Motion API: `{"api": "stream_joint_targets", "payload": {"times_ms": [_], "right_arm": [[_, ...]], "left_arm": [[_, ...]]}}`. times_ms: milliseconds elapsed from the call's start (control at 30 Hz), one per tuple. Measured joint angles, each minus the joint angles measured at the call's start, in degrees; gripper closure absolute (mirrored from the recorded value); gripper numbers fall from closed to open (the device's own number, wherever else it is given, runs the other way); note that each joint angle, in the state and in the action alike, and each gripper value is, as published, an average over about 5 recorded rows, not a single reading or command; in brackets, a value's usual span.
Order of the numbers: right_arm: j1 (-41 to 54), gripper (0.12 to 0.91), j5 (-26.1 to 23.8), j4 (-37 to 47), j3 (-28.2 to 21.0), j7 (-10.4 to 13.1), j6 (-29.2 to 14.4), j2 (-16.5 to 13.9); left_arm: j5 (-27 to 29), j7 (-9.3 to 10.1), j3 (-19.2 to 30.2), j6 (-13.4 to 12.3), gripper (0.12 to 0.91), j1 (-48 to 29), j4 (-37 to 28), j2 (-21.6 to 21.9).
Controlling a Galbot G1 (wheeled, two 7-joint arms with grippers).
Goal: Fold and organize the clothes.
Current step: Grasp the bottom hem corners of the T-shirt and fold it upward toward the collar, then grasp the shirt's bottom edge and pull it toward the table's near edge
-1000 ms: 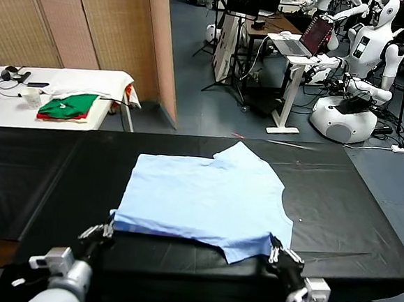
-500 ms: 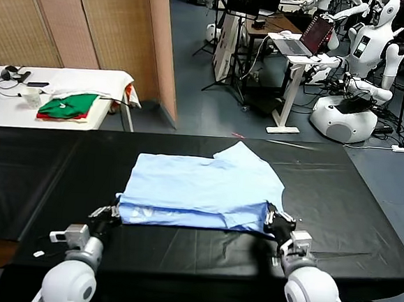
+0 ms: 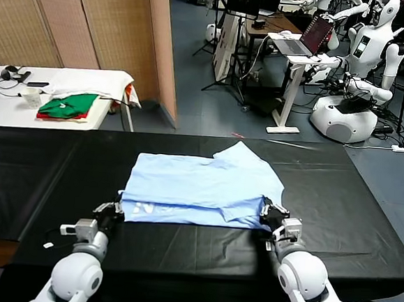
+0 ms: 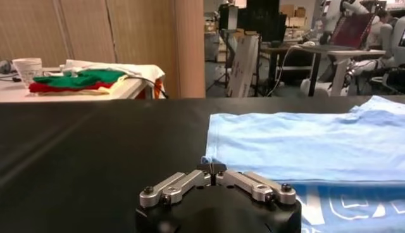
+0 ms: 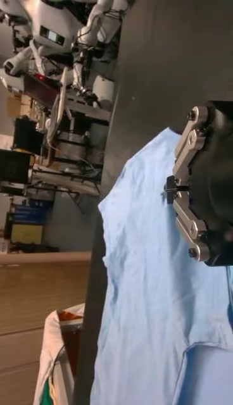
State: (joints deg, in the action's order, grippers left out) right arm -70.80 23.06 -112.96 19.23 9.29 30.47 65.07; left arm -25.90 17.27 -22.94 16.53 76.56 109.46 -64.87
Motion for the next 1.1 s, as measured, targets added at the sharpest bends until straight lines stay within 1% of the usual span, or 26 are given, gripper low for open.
{"api": "stream_joint_targets", "payload": {"times_ms": [33,67,100,133,167,200,233,267,300,367,400,467,633,733,933,1033,1100], "right_arm": [[-0.81,0.503,0.14,-1.0,0.48,0.0,0.48,-0.24],[-1.71,0.446,0.22,-1.99,1.02,-0.02,0.79,-0.5],[-2.72,0.371,0.22,-3.02,1.58,-0.09,0.96,-0.77],[-3.88,0.314,0.19,-4.09,2.22,-0.24,0.92,-1.07],[-5.12,0.263,0.15,-5.12,2.9,-0.44,0.76,-1.37],[-6.38,0.208,0.11,-6.06,3.57,-0.7,0.53,-1.67],[-7.69,0.171,0.09,-6.87,4.27,-0.97,0.26,-1.97],[-8.97,0.152,0.1,-7.53,4.98,-1.23,-0.01,-2.23],[-10.15,0.133,0.13,-8.01,5.64,-1.41,-0.23,-2.43],[-12.22,0.123,0.23,-8.56,6.87,-1.64,-0.63,-2.67],[-13.05,0.121,0.31,-8.69,7.42,-1.68,-0.81,-2.72],[-14.3,0.119,0.53,-8.69,8.4,-1.67,-1.2,-2.74],[-15.5,0.13,1.57,-7.73,10.31,-1.56,-2.06,-2.76],[-15.52,0.167,2.15,-7.09,10.87,-1.61,-2.28,-2.78],[-14.7,0.24,2.16,-6.03,10.33,-1.87,-2.39,-2.55],[-14.18,0.287,2.03,-5.45,9.85,-1.92,-2.39,-2.4],[-13.86,0.344,1.94,-5.07,9.56,-1.97,-2.39,-2.32]], "left_arm": [[-0.02,0.08,-0.16,0.31,0.725,0.28,0.31,0.03],[-0.08,0.17,-0.38,0.68,0.651,0.62,0.67,0.11],[-0.21,0.27,-0.63,1.09,0.595,1.03,1.1,0.24],[-0.48,0.35,-0.92,1.56,0.538,1.52,1.62,0.41],[-0.84,0.41,-1.23,2.0,0.463,2.11,2.23,0.64],[-1.27,0.45,-1.53,2.41,0.406,2.8,2.92,0.9],[-1.78,0.48,-1.8,2.78,0.349,3.61,3.69,1.17],[-2.26,0.5,-2.03,3.11,0.28,4.48,4.5,1.43],[-2.73,0.49,-2.22,3.38,0.23,5.43,5.34,1.66],[-3.69,0.49,-2.46,3.79,0.158,7.35,6.96,1.97],[-4.13,0.48,-2.52,3.93,0.141,8.24,7.62,2.02],[-4.81,0.36,-2.56,4.1,0.128,9.73,8.54,1.96],[-5.36,-0.38,-2.41,4.17,0.124,11.79,9.05,1.67],[-5.34,-0.64,-2.32,4.15,0.124,12.13,8.81,1.57],[-5.36,-0.5,-2.36,3.86,0.159,11.15,7.54,1.31],[-5.71,-0.42,-2.44,3.78,0.192,10.27,6.66,1.37],[-5.92,-0.43,-2.42,3.73,0.236,9.74,6.12,1.42]]}}
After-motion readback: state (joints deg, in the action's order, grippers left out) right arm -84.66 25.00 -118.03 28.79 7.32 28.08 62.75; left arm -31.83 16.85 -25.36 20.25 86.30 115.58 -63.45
